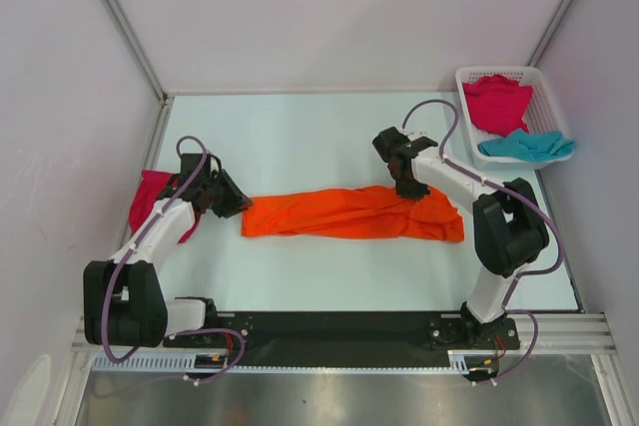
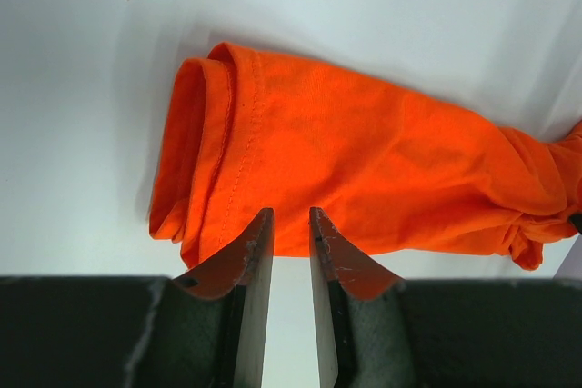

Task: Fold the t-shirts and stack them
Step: Fold the other side of the tshirt into a rectangle

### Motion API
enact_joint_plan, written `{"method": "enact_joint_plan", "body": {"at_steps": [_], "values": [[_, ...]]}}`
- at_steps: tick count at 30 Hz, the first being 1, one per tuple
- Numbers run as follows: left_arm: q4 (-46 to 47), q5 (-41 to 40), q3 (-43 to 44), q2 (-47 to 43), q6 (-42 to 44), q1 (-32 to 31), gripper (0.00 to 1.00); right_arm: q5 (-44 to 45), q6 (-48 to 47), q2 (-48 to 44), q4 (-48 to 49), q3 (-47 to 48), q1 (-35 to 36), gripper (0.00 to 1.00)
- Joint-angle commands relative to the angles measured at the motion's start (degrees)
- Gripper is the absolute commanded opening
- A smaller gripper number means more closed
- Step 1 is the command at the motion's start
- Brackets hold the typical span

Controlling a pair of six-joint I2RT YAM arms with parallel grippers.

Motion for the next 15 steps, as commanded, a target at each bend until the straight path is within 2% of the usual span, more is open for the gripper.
{"method": "enact_joint_plan", "body": {"at_steps": [1,9,15], "values": [[1.5,1.4,0.0,-0.4,1.0,-0.4,0.27,2.3,-1.6,0.7,0.9,4.4,-0.7,0.00],[1.1,1.3,-0.1,-1.2,1.3,-0.3,0.27,1.1,-3.4,4.7,3.1,6.4,-3.5,0.00],[0.8,1.2,0.2,-1.3,1.5,-0.3,0.27,0.1,-2.9,4.8,3.8,4.3,-3.9,0.00]]}}
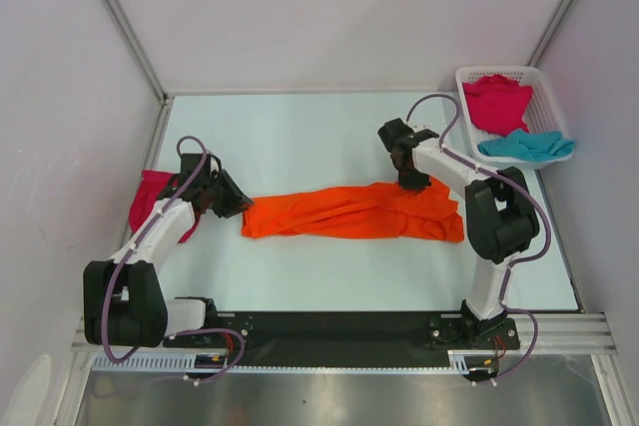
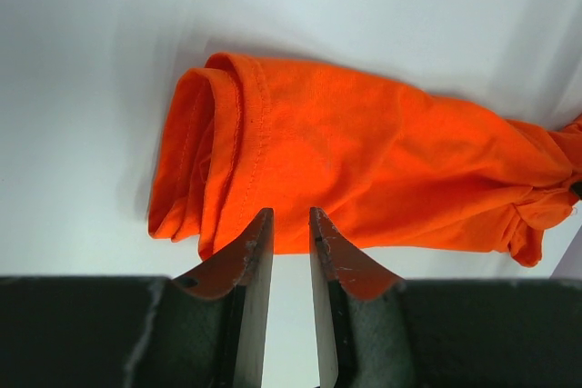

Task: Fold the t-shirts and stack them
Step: Fold the other side of the tshirt into a rectangle

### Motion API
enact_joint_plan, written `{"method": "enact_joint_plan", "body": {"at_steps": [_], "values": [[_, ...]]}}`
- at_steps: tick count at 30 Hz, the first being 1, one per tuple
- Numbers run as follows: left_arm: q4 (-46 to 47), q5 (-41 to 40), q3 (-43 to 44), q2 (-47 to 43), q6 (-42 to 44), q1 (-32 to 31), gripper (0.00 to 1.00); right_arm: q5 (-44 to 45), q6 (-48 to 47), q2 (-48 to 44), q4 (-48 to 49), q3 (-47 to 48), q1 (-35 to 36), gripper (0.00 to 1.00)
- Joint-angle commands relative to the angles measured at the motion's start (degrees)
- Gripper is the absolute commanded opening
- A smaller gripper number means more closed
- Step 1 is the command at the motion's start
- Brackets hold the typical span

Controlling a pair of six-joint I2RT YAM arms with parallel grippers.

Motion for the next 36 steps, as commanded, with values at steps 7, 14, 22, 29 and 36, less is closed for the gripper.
{"method": "enact_joint_plan", "body": {"at_steps": [7,14,22,29,36], "values": [[0.9,0.9,0.4,-0.8,1.4,-0.3,0.28,0.9,-0.7,-2.5,0.6,-0.6,-0.1,0.00],[0.8,0.9,0.5,-0.8,1.4,-0.3,0.28,0.9,-1.4,-2.7,-0.9,2.9,-0.1,0.06],[0.8,0.9,0.4,-0.8,1.4,-0.3,0.28,0.3,-1.5,-2.0,-1.2,2.8,0.0,0.30],[0.8,0.9,0.7,-0.6,1.5,-0.3,0.28,0.1,-0.8,-2.5,-0.8,1.3,0.6,0.12],[1.0,0.8,0.5,-0.3,1.4,-0.3,0.28,0.6,0.0,-3.9,-0.5,-0.7,1.5,0.00]]}}
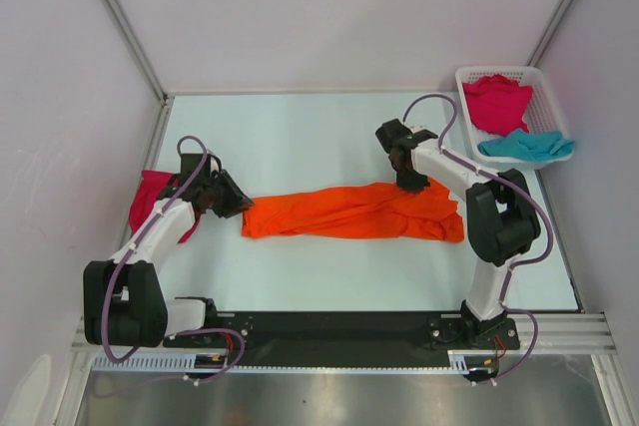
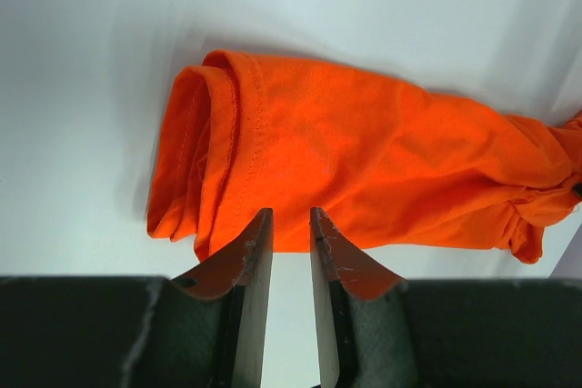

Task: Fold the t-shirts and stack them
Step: Fold the other side of the tshirt into a rectangle

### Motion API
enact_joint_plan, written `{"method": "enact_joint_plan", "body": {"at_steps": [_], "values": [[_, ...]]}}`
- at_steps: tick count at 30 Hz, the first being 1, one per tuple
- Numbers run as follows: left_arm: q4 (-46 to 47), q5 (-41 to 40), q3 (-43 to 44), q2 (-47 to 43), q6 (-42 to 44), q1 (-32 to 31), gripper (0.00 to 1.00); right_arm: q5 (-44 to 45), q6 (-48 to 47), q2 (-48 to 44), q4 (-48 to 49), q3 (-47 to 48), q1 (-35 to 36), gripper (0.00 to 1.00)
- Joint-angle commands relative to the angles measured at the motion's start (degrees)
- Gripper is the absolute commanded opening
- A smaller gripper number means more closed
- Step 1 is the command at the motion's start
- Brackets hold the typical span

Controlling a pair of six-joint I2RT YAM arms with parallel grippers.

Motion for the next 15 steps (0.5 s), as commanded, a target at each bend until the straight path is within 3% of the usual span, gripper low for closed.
{"method": "enact_joint_plan", "body": {"at_steps": [1,15], "values": [[1.2,0.5,0.4,-0.3,1.1,-0.3,0.28,1.2,1.2,-3.6,0.2,-1.3,0.9,0.00],[1.5,0.8,-0.1,-0.4,1.0,-0.3,0.28,2.2,3.5,-6.6,-1.1,-5.9,3.2,0.00]]}}
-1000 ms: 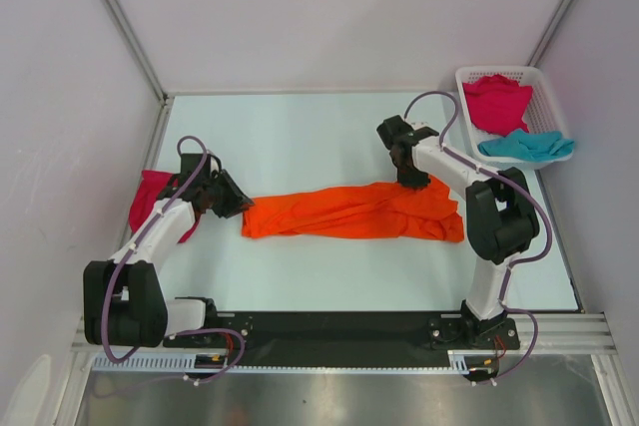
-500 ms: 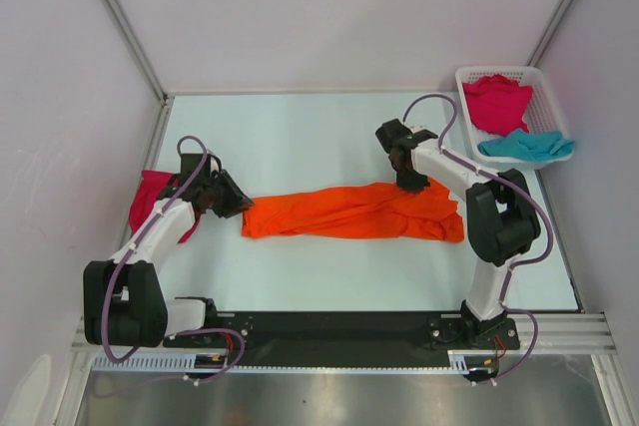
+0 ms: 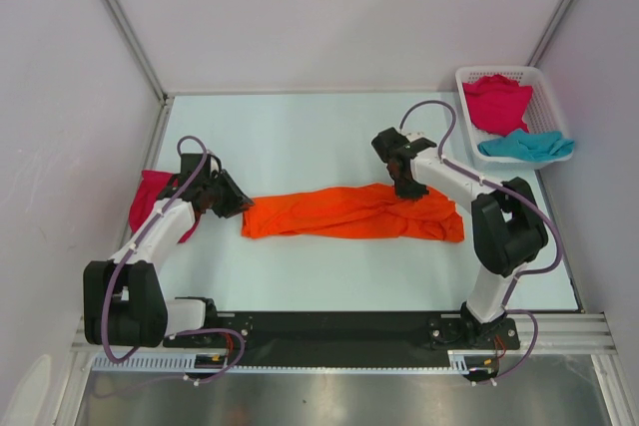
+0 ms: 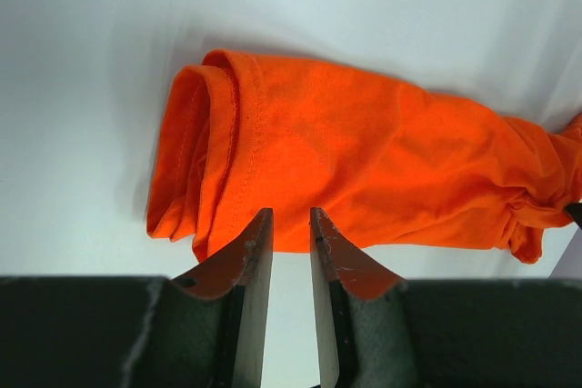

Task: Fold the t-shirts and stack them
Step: Fold the other side of the tshirt into a rectangle

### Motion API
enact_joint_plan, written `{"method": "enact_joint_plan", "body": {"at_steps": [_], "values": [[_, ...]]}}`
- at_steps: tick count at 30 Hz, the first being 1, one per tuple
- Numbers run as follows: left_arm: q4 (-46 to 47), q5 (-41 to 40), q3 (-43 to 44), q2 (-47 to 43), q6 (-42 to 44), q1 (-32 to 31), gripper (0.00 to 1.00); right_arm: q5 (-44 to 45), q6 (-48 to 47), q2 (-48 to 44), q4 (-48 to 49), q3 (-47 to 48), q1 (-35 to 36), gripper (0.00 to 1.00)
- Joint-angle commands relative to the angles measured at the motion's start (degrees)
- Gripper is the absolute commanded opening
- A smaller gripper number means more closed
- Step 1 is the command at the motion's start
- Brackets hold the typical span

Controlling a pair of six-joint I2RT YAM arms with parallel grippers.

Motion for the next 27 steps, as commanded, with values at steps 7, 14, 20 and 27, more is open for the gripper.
{"method": "enact_joint_plan", "body": {"at_steps": [7,14,20,27], "values": [[1.5,0.8,-0.3,-0.7,0.9,-0.3,0.28,0.9,1.2,-0.8,0.0,-1.3,0.4,0.30],[1.3,0.6,-0.5,-1.1,0.9,-0.3,0.28,0.9,1.1,-0.9,-0.3,-0.6,0.7,0.34],[1.4,0.7,-0.6,-1.0,0.8,-0.3,0.28,1.2,1.9,-2.5,-0.7,-1.6,1.5,0.13],[1.7,1.0,-0.8,-0.9,0.7,-0.3,0.28,1.6,3.3,-4.4,-2.3,-2.6,3.0,0.06]]}}
